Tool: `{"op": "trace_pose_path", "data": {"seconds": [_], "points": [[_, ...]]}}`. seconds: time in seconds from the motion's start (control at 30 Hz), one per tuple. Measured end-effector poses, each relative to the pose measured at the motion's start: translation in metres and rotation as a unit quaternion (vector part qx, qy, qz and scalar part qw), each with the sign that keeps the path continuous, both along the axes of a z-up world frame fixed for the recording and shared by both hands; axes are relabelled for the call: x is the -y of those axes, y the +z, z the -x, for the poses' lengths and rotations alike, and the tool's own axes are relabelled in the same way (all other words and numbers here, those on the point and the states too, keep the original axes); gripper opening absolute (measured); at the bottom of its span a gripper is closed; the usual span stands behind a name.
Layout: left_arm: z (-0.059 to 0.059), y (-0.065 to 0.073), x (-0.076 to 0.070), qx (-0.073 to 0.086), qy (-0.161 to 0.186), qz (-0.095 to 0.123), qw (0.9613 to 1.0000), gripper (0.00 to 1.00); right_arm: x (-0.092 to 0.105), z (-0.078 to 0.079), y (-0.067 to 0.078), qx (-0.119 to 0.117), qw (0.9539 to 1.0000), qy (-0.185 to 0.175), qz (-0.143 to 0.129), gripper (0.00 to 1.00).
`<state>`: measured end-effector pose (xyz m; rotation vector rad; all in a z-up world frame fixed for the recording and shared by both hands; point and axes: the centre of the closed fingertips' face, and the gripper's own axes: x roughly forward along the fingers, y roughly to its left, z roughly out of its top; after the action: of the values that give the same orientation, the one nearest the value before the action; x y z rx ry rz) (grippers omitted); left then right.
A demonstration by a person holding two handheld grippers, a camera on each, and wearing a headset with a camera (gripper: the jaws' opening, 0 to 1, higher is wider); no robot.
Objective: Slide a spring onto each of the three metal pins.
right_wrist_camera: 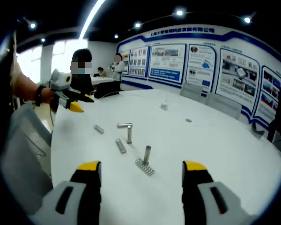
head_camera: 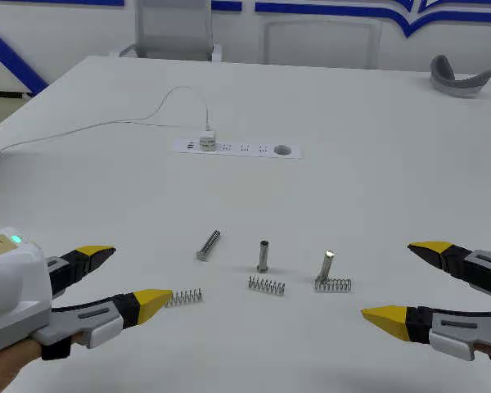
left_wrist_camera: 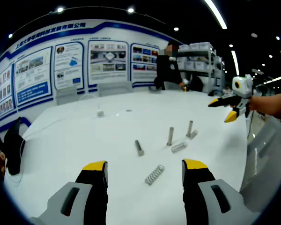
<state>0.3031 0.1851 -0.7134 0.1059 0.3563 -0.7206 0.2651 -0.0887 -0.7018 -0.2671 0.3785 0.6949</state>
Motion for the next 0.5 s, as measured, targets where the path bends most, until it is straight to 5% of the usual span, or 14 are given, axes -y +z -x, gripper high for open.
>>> {"op": "trace_pose_path", "data": {"seconds": [0.5], "points": [[-0.0040,-0.0026,0.0003,-0.005,0.004,0.002,1.0000,0.65,0.0007,-0.0012,-0.0013,-0.001,1.0000,-0.002,-0.002,0.72]]}}
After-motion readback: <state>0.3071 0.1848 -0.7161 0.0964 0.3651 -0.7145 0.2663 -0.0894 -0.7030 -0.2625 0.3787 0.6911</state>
